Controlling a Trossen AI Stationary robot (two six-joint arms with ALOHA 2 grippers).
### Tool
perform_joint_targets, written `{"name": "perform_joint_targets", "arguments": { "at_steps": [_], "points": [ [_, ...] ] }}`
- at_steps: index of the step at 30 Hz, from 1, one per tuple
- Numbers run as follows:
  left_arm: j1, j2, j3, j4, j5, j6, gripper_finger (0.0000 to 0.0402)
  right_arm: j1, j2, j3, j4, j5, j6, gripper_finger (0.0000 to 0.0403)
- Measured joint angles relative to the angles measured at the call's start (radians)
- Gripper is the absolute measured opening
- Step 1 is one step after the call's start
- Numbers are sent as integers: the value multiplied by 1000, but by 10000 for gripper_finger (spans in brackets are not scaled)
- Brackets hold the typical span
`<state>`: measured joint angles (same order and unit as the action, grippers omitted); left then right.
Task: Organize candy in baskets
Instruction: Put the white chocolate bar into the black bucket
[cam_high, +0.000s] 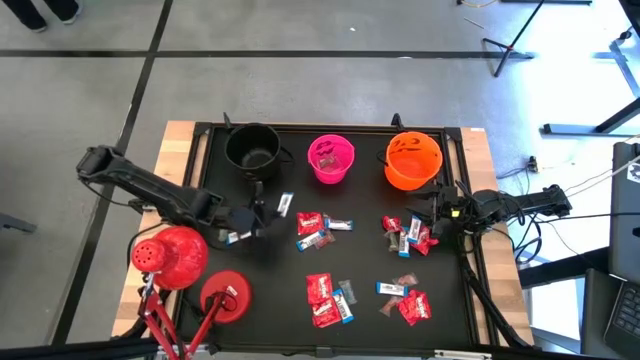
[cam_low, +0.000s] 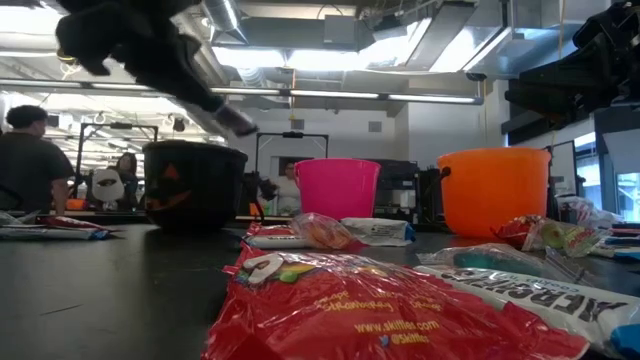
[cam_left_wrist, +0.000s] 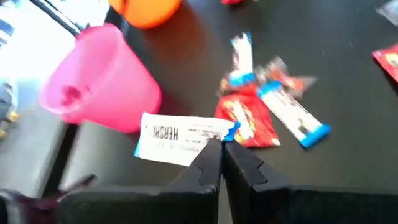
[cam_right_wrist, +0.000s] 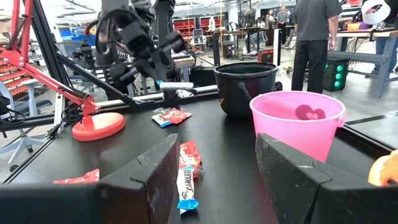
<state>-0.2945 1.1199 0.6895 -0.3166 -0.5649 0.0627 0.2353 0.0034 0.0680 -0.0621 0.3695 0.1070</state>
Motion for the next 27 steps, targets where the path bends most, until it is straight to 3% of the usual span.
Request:
{"name": "perform_joint_targets", "arguments": {
  "at_steps": [8,15,21,27],
  "points": [
    [56,-65,57,-150,-128,53,0,0,0,0,0,0,0,214],
    [186,-193,60,-196,-155,87,0,0,0,0,0,0,0,214],
    [350,-283,60,-206,-85,131,0,0,0,0,-1,0,0,214],
    [530,-289,60,-224,50,158,0,0,0,0,-1,0,0,214]
  ]
}}
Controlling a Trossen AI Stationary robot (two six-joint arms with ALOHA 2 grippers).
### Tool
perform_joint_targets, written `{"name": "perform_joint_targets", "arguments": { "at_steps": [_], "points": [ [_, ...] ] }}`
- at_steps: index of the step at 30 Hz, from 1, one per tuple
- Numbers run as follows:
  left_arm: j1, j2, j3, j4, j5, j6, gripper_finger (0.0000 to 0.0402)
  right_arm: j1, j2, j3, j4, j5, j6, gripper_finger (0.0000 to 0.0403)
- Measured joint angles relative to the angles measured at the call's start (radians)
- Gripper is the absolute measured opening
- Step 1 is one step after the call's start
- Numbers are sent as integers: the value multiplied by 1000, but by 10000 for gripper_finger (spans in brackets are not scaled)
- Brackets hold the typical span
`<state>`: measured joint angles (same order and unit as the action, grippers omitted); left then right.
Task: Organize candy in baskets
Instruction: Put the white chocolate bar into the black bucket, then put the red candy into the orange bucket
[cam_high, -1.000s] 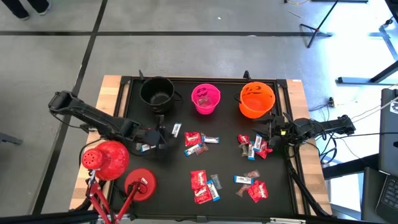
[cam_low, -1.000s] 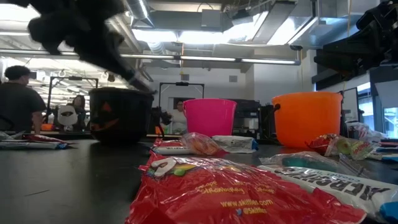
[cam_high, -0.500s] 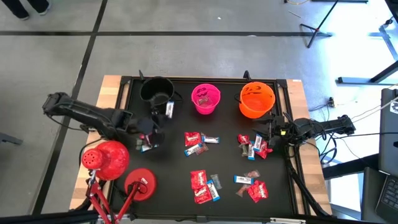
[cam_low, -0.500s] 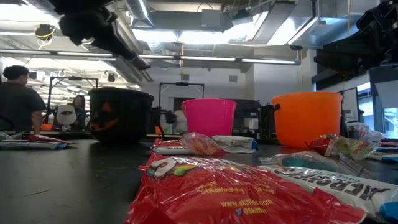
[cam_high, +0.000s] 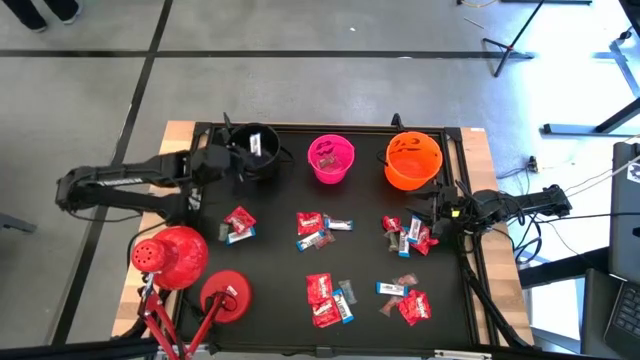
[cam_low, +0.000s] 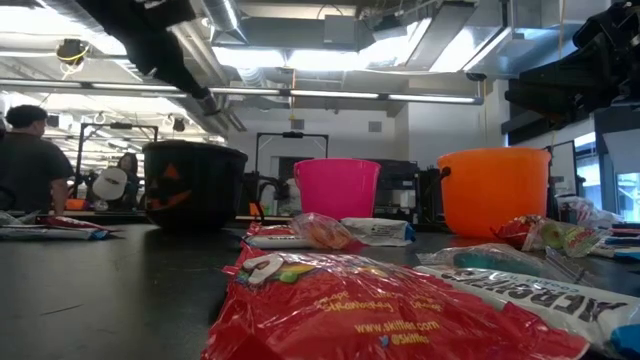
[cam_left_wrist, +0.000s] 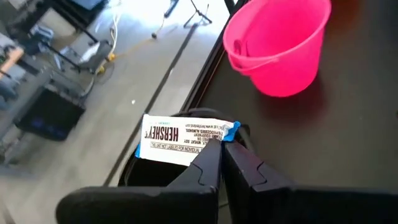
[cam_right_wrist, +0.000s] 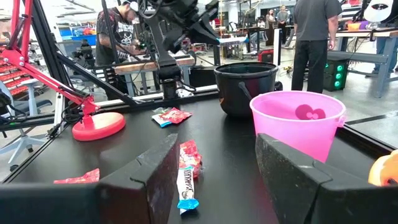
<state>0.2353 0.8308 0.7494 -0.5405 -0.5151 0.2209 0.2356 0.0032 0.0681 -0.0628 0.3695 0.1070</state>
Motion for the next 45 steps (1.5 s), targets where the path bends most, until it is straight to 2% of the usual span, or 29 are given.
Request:
{"name": "perform_joint_targets", "arguments": {
  "at_steps": [9,11,14,21,26,32,40,45],
  "points": [
    [167,14,0,1,140,-4,1,0,0,0,0,0,0,214],
    [185,13,0,1,137,-7,8,0,0,0,0,0,0,214],
    [199,14,0,1,133,-9,36,0,0,0,0,0,0,214],
    [212,13,0,2,132,-32,128,0,0,0,0,0,0,214],
    [191,4,0,1,158,-33,164,0,0,0,0,0,0,214],
    [128,-36,0,32,190,18,169,0,0,0,0,0,0,214],
    [40,-147,0,58,196,18,151,0,0,0,0,0,0,214],
    [-7,-204,0,57,264,-15,140,0,0,0,0,0,0,214]
  ]
}}
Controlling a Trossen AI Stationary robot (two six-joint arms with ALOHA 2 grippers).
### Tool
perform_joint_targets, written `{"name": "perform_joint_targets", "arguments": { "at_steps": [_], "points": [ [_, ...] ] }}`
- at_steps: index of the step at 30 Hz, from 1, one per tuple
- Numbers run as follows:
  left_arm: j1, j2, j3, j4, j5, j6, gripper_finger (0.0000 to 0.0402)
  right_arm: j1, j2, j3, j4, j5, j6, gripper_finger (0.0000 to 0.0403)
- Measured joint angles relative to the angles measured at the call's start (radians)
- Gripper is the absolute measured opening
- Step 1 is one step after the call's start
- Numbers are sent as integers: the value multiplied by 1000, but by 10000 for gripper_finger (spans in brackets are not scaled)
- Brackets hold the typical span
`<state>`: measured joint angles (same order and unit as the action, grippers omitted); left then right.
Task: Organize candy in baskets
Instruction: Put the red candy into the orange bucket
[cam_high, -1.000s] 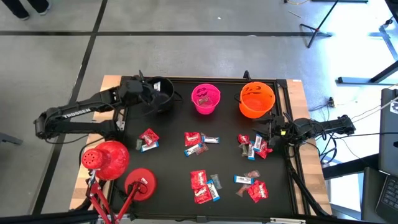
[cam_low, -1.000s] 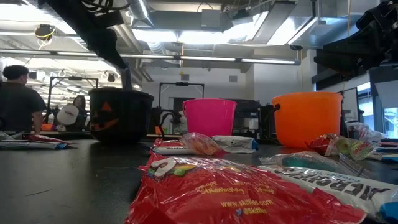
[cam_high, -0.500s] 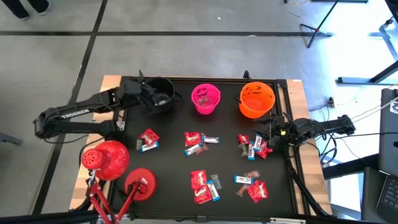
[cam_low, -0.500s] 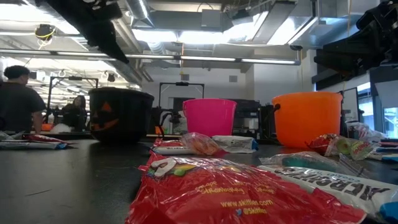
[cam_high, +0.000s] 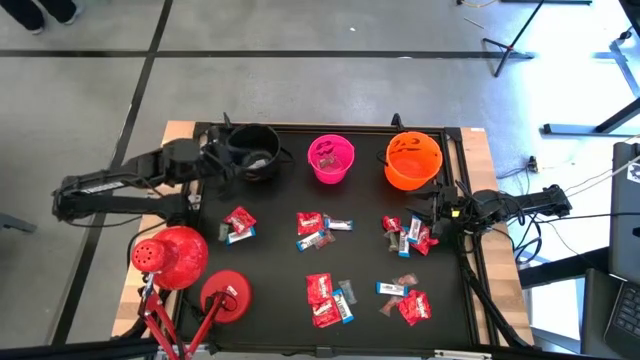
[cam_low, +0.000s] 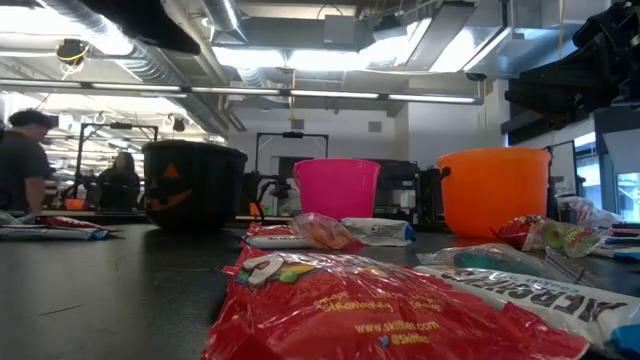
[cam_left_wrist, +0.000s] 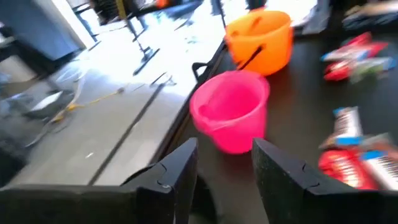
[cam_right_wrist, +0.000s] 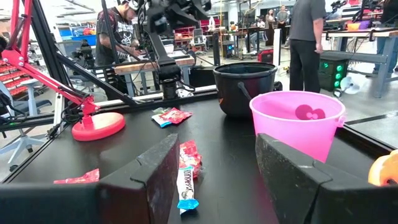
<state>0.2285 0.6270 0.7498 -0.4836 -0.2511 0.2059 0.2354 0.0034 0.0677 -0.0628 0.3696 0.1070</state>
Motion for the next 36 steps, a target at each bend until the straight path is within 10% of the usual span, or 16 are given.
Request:
{"name": "perform_joint_targets", "arguments": {
  "at_steps": [36],
  "points": [
    [-442,143,0,-164,-83,-158,124,0,0,0,0,0,0,214]
  ]
}}
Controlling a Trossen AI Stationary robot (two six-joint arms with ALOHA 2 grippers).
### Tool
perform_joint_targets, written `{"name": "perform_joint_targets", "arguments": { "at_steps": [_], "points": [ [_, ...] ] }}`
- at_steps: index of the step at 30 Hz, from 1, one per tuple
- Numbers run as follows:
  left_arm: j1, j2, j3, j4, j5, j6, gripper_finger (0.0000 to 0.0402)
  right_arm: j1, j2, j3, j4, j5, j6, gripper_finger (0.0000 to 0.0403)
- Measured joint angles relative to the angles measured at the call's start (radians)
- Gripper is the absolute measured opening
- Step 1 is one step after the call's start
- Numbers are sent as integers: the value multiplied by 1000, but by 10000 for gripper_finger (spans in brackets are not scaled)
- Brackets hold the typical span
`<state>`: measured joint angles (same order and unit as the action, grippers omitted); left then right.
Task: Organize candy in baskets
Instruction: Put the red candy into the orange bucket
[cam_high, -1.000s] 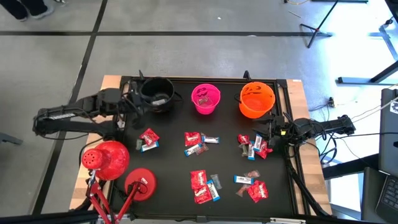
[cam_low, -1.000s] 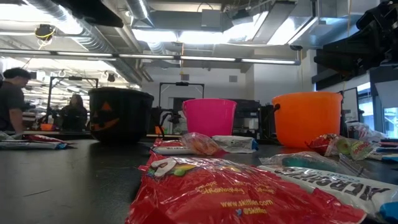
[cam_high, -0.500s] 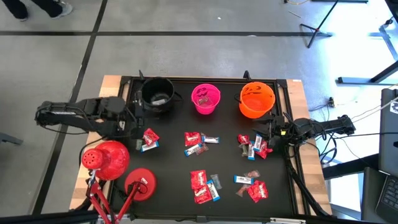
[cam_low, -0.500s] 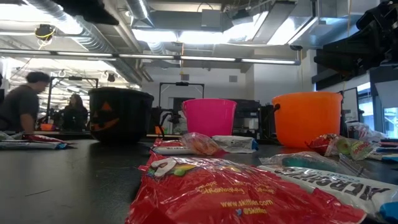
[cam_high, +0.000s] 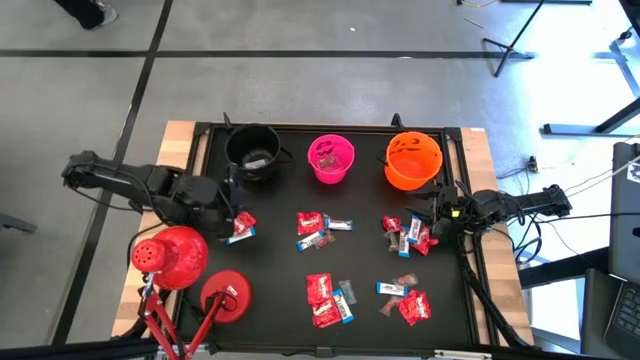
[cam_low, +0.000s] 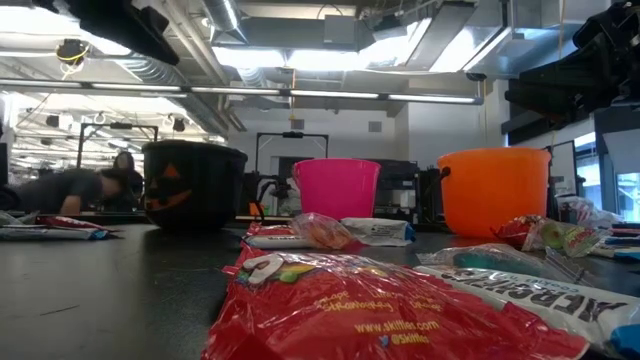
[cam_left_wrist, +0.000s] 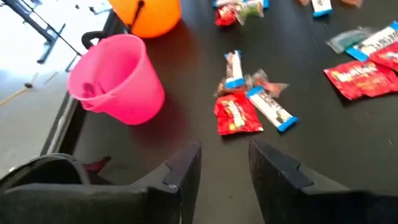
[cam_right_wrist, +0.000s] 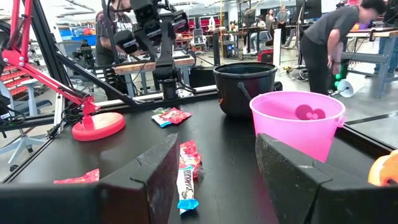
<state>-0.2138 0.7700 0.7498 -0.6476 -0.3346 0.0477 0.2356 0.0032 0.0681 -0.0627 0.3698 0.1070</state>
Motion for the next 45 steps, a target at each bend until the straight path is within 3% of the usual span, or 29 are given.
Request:
{"name": "perform_joint_targets", "arguments": {
  "at_steps": [16,26,31,45],
  "points": [
    [-140,170,-19,-68,16,-179,124,0,0,0,0,0,0,214],
    [-172,213,-144,-80,160,-325,124,0,0,0,0,0,0,214],
    [-174,213,-173,-114,192,-375,124,0,0,0,0,0,0,214],
    [-112,213,-175,-49,161,-439,133,0,0,0,0,0,0,214]
  ]
}}
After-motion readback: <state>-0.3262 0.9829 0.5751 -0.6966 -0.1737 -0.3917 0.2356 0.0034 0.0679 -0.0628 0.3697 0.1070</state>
